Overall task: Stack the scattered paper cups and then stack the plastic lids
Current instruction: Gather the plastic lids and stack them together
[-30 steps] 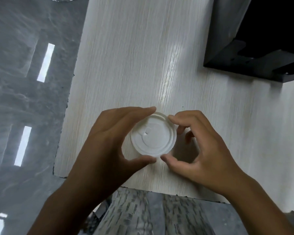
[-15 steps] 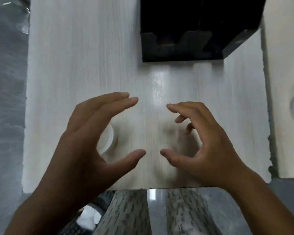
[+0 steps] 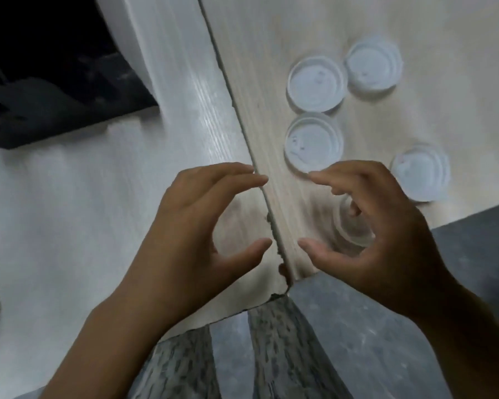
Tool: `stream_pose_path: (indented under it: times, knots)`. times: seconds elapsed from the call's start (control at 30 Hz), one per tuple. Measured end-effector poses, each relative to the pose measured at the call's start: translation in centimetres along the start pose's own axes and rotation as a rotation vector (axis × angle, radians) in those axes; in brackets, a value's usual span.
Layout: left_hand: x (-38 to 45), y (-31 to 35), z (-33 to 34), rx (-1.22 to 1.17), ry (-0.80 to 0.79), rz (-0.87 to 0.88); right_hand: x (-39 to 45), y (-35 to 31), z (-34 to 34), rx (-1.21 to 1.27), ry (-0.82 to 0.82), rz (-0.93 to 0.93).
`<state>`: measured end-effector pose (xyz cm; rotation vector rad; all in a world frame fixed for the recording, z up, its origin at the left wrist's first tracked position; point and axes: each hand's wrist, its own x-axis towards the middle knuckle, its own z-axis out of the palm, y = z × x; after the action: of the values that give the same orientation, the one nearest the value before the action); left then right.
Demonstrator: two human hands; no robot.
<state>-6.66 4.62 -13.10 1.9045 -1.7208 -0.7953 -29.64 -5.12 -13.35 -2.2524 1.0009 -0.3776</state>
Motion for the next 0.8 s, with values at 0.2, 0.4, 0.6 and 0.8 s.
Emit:
stream_pose_path:
  times: [0.2,0.4,0.6,0.8]
  knots:
    - [4.2,4.6,4.2,-0.018,-0.070,0.018,-2.8,5.2,-3.3,-0.038,0.050,0.090]
    - [5.5,6.4,7.6,-0.014,-0.153,0.023,-3.9,8.3,-2.8,-0.068,-0.028,0.140]
    - [4.8,6.1,9.1,-0.025,-0.195,-0.018,-3.9,8.5,-1.9,-0.154,-0.061,0.089]
    - [5.1,6.0,6.8,-0.065,-0.115,-0.021,-2.3,6.9,-1.8,-0.059,-0.002,0.082]
